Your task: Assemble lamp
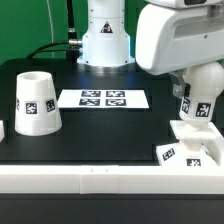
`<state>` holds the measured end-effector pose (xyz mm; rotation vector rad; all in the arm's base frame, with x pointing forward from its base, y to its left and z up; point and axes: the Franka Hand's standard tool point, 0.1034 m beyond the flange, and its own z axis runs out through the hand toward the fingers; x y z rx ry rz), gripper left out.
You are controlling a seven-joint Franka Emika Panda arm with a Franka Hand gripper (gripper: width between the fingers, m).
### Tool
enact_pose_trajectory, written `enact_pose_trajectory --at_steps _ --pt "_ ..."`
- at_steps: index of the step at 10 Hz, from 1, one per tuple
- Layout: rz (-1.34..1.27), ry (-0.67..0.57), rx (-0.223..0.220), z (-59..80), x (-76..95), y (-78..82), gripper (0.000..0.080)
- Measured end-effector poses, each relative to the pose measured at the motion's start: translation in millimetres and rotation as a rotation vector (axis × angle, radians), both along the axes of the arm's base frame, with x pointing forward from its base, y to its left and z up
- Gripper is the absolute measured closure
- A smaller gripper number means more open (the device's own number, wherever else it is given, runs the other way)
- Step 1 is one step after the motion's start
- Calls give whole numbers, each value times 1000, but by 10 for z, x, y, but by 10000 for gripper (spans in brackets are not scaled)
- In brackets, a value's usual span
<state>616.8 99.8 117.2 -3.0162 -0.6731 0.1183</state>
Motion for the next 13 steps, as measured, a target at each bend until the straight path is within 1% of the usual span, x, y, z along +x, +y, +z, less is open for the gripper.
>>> enact_pose_trajectory --at_steps 1,2,4,5,6,8,13 --pt "-16 4 10 -3 -2 -9 223" --pt "-103 11 34 -9 0 -36 223" --pt "-318 21 51 -14 11 -29 223" --pt "-415 25 69 -17 26 -39 223" --pt "-535 35 68 -18 30 -38 223" --pt "-756 61 52 -1 41 -23 223" --pt "-1025 85 26 -6 39 -7 223"
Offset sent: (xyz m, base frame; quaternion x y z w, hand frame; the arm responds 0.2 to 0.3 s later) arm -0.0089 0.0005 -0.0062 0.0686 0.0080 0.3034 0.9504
